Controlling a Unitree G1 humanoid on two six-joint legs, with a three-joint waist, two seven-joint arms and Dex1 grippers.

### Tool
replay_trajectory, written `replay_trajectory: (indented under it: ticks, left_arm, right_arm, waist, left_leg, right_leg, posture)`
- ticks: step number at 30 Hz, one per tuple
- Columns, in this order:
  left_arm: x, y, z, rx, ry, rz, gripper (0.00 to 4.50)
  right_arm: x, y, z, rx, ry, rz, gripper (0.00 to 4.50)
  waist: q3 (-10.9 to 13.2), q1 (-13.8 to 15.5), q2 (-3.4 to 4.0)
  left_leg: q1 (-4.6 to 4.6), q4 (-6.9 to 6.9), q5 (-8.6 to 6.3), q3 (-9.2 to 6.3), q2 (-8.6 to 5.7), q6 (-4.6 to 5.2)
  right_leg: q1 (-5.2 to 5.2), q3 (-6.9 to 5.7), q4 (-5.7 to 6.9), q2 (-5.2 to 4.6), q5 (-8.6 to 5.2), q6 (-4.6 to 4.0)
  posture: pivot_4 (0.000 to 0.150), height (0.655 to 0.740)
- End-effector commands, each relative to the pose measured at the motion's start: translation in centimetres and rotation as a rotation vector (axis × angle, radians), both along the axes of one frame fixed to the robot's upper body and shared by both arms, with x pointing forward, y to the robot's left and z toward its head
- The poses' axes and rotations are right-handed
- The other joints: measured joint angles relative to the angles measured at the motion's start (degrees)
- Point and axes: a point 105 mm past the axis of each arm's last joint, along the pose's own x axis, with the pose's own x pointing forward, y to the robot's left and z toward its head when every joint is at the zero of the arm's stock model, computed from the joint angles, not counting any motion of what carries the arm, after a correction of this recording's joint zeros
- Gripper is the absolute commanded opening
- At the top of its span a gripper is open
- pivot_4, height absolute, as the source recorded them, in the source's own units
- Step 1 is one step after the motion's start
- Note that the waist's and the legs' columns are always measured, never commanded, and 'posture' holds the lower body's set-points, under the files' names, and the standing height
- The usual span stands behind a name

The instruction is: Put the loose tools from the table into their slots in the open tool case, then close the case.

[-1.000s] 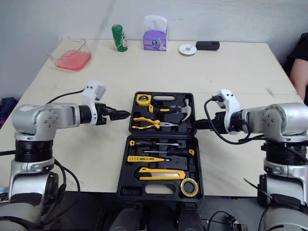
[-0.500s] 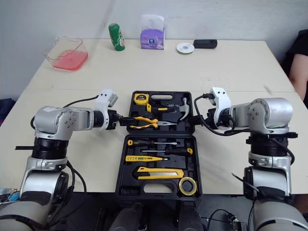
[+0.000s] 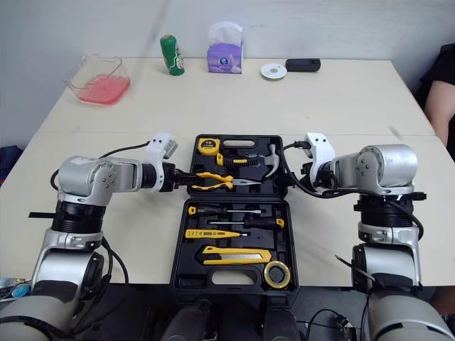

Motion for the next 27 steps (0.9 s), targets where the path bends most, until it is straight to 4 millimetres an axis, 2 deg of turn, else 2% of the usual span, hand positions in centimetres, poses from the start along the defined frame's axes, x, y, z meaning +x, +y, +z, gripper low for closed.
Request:
replay_trajectory:
  ticks: [1, 3, 6, 7, 11, 13, 16, 20, 24, 27]
  left_arm:
    - [0.3, 0.5, -0.5, 0.020, 0.002, 0.025, 0.90]
    - [0.1, 0.1, -0.7, 0.009, 0.010, 0.009, 0.48]
    - [0.1, -0.1, -0.6, -0.006, -0.008, 0.011, 0.43]
    - [0.3, 0.1, -0.5, -0.011, -0.026, 0.025, 0.43]
    - [1.3, -0.2, 1.4, -0.084, -0.120, 0.054, 0.40]
    - [2.0, -0.3, 2.8, -0.125, -0.232, 0.065, 0.39]
    - [2.7, 0.1, 3.8, -0.168, -0.318, 0.103, 0.31]
    - [3.3, 1.4, 5.5, -0.219, -0.543, 0.145, 0.26]
    - [3.3, 3.0, 5.4, -0.107, -0.773, 0.127, 0.23]
    - [2.7, 4.7, 5.5, 0.041, -1.012, 0.160, 0.21]
  right_arm:
    - [0.3, -0.2, 0.2, 0.021, -0.011, -0.033, 3.11]
    - [0.3, -0.1, 0.0, 0.038, -0.002, -0.046, 2.10]
    - [0.2, 0.5, -0.2, 0.053, -0.020, -0.044, 0.42]
    - [0.2, 0.7, -0.1, 0.063, -0.039, -0.050, 0.03]
    - [0.9, 1.0, 1.2, 0.090, -0.157, -0.072, 0.00]
    - [1.2, 0.9, 1.7, 0.103, -0.214, -0.071, 0.00]
    - [1.9, 0.3, 2.9, 0.132, -0.314, -0.110, 0.00]
    - [2.4, 0.4, 4.9, 0.109, -0.573, -0.077, 0.00]
    - [2.4, 0.0, 4.9, -0.125, -0.851, 0.023, 0.00]
    - [1.3, -1.0, 3.7, -0.435, -1.119, 0.150, 0.00]
  waist:
    - [0.0, -0.2, 0.01]
    - [0.0, -0.2, 0.03]
    - [-0.1, -0.2, -0.01]
    - [-0.2, -0.2, -0.13]
    - [-0.2, -0.2, -0.25]
    - [-0.2, -0.2, -0.25]
    - [-0.2, -0.2, -0.26]
    - [-0.2, -0.3, -0.27]
    - [-0.2, -0.4, -0.30]
    - [-0.2, -0.3, -0.32]
  left_leg:
    - [0.02, 0.00, 0.03, 0.00, 0.00, -0.02]
    - [0.10, -0.01, 0.08, 0.00, 0.00, -0.08]
    - [0.16, -0.01, 0.17, -0.01, 0.00, -0.12]
    - [0.16, 0.00, 0.18, -0.02, 0.00, -0.12]
    - [0.17, 0.02, 0.21, -0.09, -0.06, -0.09]
    - [0.14, 0.04, 0.24, -0.11, -0.09, -0.09]
    - [0.03, 0.03, 0.24, -0.09, -0.09, -0.10]
    - [-0.12, -0.09, 0.24, -0.03, -0.09, -0.10]
    - [-0.13, -0.11, 0.24, 0.20, -0.08, -0.09]
    - [-0.12, -0.17, 0.23, 0.30, -0.08, -0.09]
  right_leg:
    - [0.00, 0.01, 0.04, 0.00, 0.00, 0.00]
    - [0.00, 0.03, 0.17, -0.01, -0.01, -0.02]
    - [0.01, 0.09, 0.29, -0.02, -0.01, -0.02]
    - [0.01, 0.13, 0.30, -0.04, -0.01, -0.02]
    - [0.05, 0.27, 0.31, -0.10, -0.01, -0.03]
    - [0.04, 0.37, 0.34, -0.12, -0.01, -0.03]
    - [-0.07, 0.37, 0.34, -0.10, -0.01, -0.03]
    - [-0.28, 0.22, 0.30, -0.07, -0.01, -0.03]
    - [-0.39, 0.21, 0.31, -0.04, -0.01, -0.03]
    - [-0.41, 0.22, 0.26, -0.06, -0.01, -0.03]
  posture:
    - [0.150, 0.7400]
    - [0.150, 0.7400]
    - [0.150, 0.7400]
    - [0.150, 0.7400]
    - [0.150, 0.7400]
    - [0.150, 0.7400]
    - [0.150, 0.7400]
    - [0.150, 0.7400]
    - [0.150, 0.7400]
    - [0.150, 0.7400]
